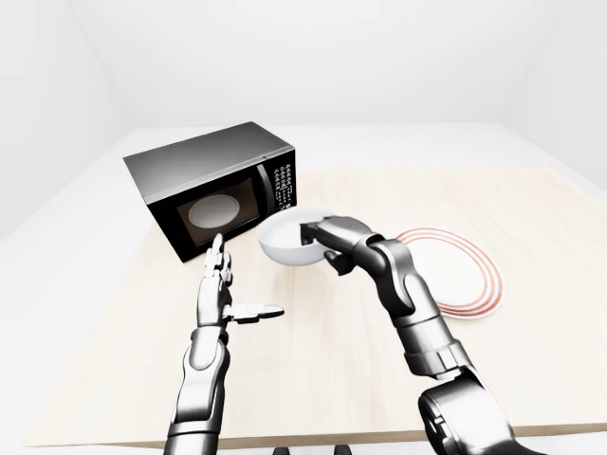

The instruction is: Pick up the white bowl and put it on the plate.

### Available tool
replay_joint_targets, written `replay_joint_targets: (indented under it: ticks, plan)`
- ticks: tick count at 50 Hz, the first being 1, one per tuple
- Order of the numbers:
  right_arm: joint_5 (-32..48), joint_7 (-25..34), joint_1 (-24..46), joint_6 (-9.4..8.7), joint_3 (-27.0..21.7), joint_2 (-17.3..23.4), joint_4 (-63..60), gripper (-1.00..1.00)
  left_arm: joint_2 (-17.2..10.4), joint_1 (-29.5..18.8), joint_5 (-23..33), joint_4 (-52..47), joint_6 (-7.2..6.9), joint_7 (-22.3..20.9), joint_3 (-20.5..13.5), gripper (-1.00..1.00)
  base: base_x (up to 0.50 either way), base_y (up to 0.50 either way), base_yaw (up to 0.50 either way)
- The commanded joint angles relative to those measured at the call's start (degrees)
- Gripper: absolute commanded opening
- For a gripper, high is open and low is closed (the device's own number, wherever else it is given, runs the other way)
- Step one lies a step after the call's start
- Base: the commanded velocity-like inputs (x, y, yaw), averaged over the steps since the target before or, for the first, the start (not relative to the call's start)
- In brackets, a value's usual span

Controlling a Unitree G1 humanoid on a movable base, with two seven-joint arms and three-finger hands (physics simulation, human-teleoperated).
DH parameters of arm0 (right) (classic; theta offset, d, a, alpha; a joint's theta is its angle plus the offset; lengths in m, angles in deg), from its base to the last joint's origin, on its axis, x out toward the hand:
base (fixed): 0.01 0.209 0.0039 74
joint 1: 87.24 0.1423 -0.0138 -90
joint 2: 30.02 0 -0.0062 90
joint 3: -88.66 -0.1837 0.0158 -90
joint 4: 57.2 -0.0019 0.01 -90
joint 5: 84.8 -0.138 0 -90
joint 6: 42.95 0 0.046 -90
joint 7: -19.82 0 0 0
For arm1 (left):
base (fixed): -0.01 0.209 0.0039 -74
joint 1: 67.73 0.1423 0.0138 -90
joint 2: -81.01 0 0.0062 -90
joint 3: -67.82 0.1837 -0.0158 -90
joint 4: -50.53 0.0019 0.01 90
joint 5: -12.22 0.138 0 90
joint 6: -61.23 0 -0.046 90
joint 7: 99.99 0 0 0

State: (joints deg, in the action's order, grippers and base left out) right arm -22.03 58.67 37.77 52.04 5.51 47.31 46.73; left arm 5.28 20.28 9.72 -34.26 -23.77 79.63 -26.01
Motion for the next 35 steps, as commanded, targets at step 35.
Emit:
replay_joint_targets:
  ticks: [35]
  plan:
    - [12.5,-15.8,5.0,0.01,-5.6,8.5,7.3,-1.0,0.0,-0.2,0.1,0.6,0.0,0.0,0.0,1.0,0.0,0.0,0.0]
